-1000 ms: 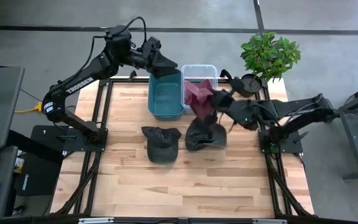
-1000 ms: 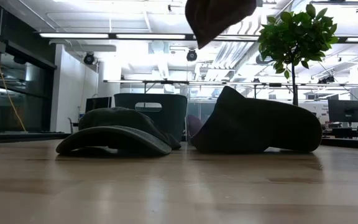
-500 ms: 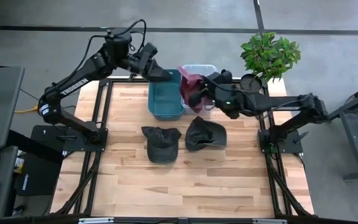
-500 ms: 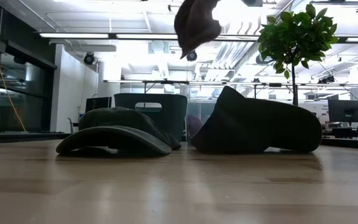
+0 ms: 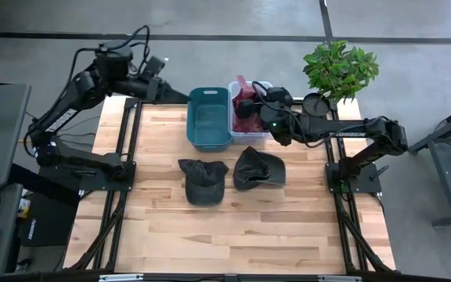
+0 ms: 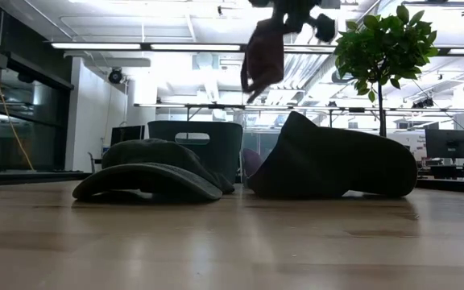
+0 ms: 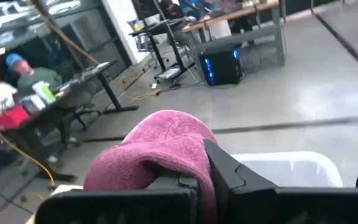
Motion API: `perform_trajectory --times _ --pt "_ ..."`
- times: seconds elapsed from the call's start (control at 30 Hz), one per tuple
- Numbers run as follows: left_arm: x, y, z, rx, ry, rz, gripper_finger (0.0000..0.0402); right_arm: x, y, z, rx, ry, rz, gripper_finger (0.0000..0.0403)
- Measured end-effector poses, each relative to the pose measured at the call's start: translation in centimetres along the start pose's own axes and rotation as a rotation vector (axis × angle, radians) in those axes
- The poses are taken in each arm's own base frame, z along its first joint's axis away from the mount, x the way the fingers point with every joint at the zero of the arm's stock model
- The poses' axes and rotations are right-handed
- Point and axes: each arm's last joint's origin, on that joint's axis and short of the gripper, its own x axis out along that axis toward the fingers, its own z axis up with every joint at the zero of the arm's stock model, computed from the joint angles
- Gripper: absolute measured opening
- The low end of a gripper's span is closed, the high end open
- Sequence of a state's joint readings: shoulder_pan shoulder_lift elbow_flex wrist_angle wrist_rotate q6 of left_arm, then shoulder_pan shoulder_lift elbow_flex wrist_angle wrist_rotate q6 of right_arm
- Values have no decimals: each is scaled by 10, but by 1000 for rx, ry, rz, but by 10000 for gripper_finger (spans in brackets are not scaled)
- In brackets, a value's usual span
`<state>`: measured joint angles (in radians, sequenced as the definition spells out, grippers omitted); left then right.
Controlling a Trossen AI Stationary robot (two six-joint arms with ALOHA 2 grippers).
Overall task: Pick & Place hat
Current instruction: Put the red cap into the transparent bin
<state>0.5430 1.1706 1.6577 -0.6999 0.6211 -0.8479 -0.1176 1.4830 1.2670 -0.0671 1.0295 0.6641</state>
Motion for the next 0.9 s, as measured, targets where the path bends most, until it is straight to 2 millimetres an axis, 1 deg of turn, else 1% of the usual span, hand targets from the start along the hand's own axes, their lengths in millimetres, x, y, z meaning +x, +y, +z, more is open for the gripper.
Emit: perform_trajectory --times 0.1,0.17,0.27,0.4,0.6,0.7,0.9 --pt "-8 -2 -5 13 4 15 225 6 -9 -17 80 -34 -5 0" --pt "-13 -3 -9 19 13 31 225 8 -15 -24 135 -81 0 0" --pt "-18 -2 -15 21 25 70 225 11 -24 -32 232 -144 30 0" --pt "-24 0 -20 29 28 126 225 12 -38 -42 316 -213 5 0" --pt "-25 1 -22 29 32 144 225 17 -55 -54 422 -215 27 0" --pt "-25 1 -22 29 33 144 225 22 -59 -58 465 -193 60 0" --pt "-25 1 -22 29 32 144 225 27 -58 -66 572 -214 46 0"
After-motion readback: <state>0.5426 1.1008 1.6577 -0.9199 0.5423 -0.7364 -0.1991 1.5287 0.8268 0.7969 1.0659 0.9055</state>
